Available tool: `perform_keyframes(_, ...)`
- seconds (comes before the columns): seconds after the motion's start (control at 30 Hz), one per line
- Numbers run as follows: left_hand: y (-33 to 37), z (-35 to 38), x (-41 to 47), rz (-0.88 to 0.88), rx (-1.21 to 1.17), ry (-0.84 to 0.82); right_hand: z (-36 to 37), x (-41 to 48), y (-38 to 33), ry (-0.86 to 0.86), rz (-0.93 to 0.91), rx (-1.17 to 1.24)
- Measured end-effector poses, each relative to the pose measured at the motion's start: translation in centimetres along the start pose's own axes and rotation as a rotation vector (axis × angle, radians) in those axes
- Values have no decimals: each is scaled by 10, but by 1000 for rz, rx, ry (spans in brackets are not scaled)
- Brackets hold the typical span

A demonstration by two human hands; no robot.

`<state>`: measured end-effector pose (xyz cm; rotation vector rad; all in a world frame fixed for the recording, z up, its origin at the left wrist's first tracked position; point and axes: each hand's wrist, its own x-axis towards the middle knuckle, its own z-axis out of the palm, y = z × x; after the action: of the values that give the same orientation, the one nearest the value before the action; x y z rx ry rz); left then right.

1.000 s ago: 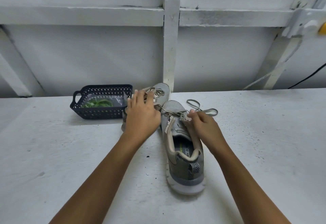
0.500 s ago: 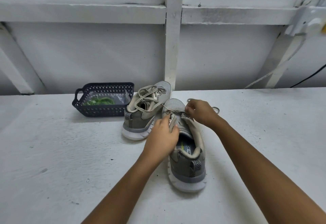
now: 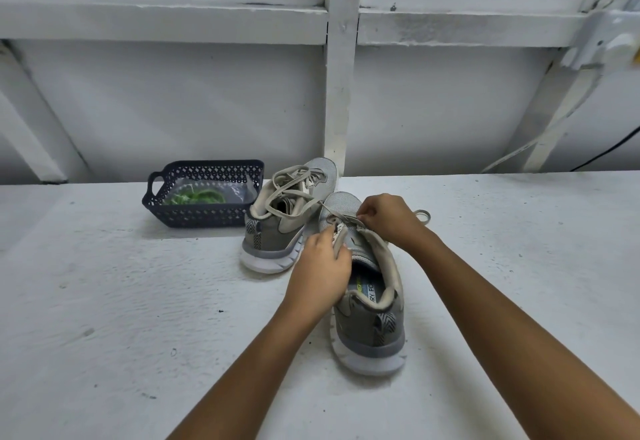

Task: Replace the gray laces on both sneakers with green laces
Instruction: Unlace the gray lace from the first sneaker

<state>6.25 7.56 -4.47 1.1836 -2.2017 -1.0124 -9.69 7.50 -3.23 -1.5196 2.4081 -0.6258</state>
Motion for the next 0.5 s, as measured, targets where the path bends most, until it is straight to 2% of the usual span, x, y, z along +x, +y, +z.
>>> perform_keyframes(0.17, -1, 1, 1, -1, 2, 0, 9, 2, -4, -13, -29, -162)
perform_keyframes(0.3, -2, 2, 2, 5, 10, 3, 7, 1, -8, 53, -70, -197)
perform_keyframes(0.4, -2, 2, 1, 6, 16, 1, 8, 5, -6, 84, -42, -104)
perform_keyframes(0.5, 1, 0, 0, 0, 16, 1, -1, 9, 1, 45, 68, 152)
